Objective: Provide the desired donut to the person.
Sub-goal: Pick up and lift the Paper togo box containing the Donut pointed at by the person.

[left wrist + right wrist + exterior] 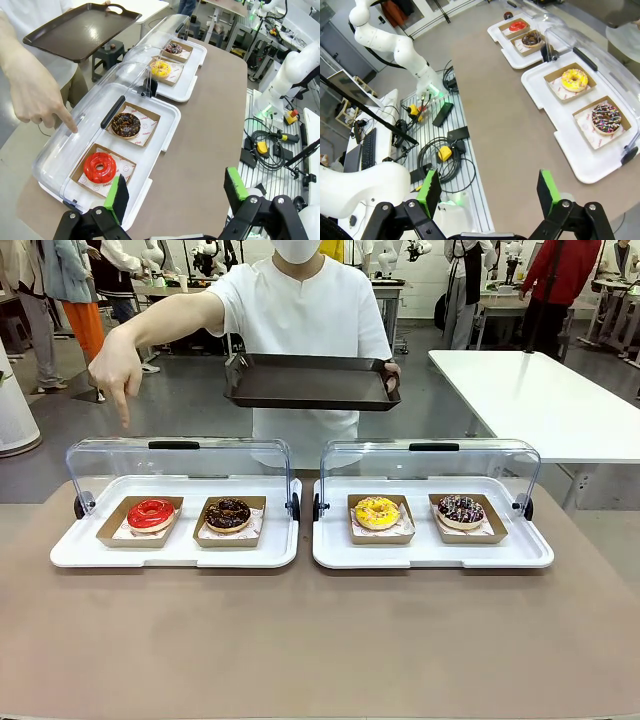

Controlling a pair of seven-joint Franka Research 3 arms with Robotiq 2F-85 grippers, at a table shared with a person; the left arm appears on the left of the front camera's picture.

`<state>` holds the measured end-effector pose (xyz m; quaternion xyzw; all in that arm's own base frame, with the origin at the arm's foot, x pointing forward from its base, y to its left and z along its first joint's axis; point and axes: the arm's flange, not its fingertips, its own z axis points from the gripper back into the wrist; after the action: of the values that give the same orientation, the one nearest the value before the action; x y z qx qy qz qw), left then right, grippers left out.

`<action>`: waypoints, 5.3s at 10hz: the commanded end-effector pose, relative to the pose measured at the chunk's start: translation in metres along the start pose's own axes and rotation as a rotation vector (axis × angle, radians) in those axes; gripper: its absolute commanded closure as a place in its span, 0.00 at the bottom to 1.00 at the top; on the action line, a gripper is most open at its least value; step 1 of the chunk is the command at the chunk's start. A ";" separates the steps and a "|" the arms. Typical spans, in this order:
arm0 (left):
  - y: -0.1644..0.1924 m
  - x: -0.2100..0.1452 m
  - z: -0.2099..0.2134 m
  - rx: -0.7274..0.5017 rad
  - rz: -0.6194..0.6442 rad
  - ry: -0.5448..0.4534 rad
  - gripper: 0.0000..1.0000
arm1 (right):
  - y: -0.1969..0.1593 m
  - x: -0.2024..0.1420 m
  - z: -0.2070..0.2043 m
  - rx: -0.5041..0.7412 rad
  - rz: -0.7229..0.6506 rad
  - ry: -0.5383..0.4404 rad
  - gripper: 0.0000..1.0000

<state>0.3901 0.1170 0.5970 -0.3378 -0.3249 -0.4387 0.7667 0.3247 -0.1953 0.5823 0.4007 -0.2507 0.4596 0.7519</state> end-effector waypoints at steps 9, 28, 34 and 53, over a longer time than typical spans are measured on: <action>0.001 0.002 -0.001 0.008 -0.003 -0.010 0.00 | -0.019 0.000 0.012 -0.154 0.139 0.006 0.00; 0.001 0.067 -0.019 0.216 0.098 0.550 0.00 | -0.045 0.001 0.021 -0.228 0.251 -0.111 0.00; 0.010 0.069 -0.068 0.236 0.051 0.682 0.00 | -0.045 0.001 0.021 -0.228 0.251 -0.111 0.00; 0.077 -0.034 -0.235 0.031 -0.452 0.907 0.00 | -0.045 0.001 0.021 -0.228 0.251 -0.111 0.00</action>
<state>0.4887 -0.0289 0.4249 -0.0072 -0.0268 -0.6878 0.7253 0.3640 -0.2240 0.5783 0.3052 -0.3927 0.4993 0.7094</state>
